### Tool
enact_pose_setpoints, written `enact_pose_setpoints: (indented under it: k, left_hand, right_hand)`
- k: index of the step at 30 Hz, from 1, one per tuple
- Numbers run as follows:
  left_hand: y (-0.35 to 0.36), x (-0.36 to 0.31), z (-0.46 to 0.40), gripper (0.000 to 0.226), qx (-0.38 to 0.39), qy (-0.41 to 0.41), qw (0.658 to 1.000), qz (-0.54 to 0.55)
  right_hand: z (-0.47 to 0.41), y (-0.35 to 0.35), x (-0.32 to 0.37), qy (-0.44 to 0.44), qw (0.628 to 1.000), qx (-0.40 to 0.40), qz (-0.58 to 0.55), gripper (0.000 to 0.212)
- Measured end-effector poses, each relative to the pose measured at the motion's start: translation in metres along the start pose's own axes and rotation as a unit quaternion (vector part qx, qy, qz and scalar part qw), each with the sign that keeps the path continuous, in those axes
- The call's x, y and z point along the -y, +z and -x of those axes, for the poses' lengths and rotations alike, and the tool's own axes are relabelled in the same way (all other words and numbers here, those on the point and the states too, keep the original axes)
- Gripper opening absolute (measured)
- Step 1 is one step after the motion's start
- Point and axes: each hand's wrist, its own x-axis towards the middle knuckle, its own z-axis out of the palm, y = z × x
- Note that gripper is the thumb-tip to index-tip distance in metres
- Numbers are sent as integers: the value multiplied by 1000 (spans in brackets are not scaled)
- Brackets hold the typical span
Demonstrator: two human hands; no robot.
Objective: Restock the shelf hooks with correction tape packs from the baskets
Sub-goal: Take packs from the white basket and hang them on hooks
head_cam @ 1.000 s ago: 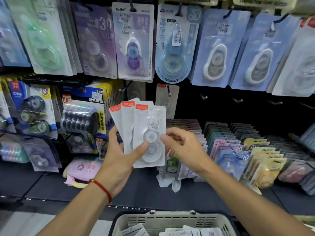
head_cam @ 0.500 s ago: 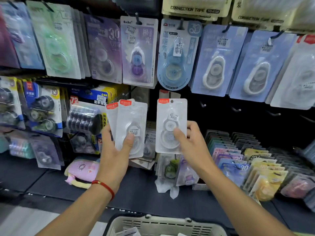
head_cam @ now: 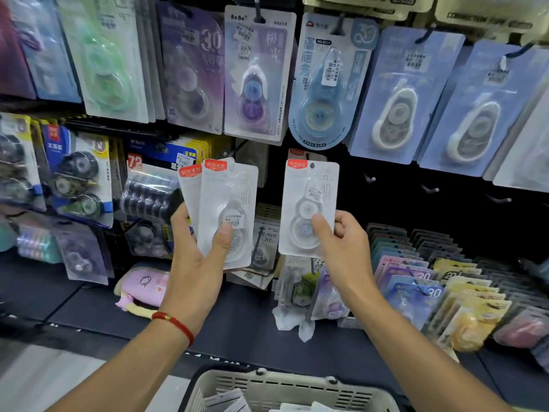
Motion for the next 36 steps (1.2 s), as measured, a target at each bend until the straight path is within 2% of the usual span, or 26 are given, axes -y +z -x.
enact_pose_setpoints:
  k: [4, 9, 13, 17, 21, 24, 26, 28, 29, 31, 33, 36]
  left_hand:
    - [-9, 0, -1, 53, 20, -1, 1000, -1]
    - [-21, 2, -4, 59, 5, -2, 1000, -4]
    - [-22, 3, -5, 60, 3, -12, 1000, 15]
    - [-11, 3, -3, 61, 11, -28, 999, 32]
    - [2, 7, -2, 57, 28, -82, 993, 83]
    - [8, 9, -1, 60, 39, -130, 983, 122]
    - [11, 8, 1, 60, 40, -153, 978, 139]
    - [12, 5, 1, 61, 37, -178, 966, 182]
    - [13, 3, 1, 61, 37, -185, 961, 202]
    - [16, -1, 1, 62, 44, -192, 957, 214]
    - [21, -6, 3, 68, 59, -198, 956, 210]
    - [29, -11, 8, 74, 84, -189, 956, 206]
  right_hand:
    - [5, 3, -4, -13, 1000, -15, 5, 12]
    - [9, 8, -3, -30, 999, -38, 11, 15]
    - [-5, 11, -22, -14, 998, -16, 57, 12]
    - [-49, 26, -37, 10, 989, -35, 144, 29]
    - [-93, 35, -40, 76, 980, -25, 182, 43]
    - [-95, 30, -40, 120, 961, -25, 248, 58]
    - [-82, 24, -36, 128, 957, -36, 258, 59]
    - [-63, 16, -26, 118, 977, -6, 180, 46]
    - [-51, 13, -16, 115, 984, 34, 128, 42]
    - [-27, 8, 7, 92, 982, 134, 99, 46]
    - [-4, 8, 25, 63, 974, 195, 95, 50]
    - [22, 15, 34, 3, 976, 201, 80, 35]
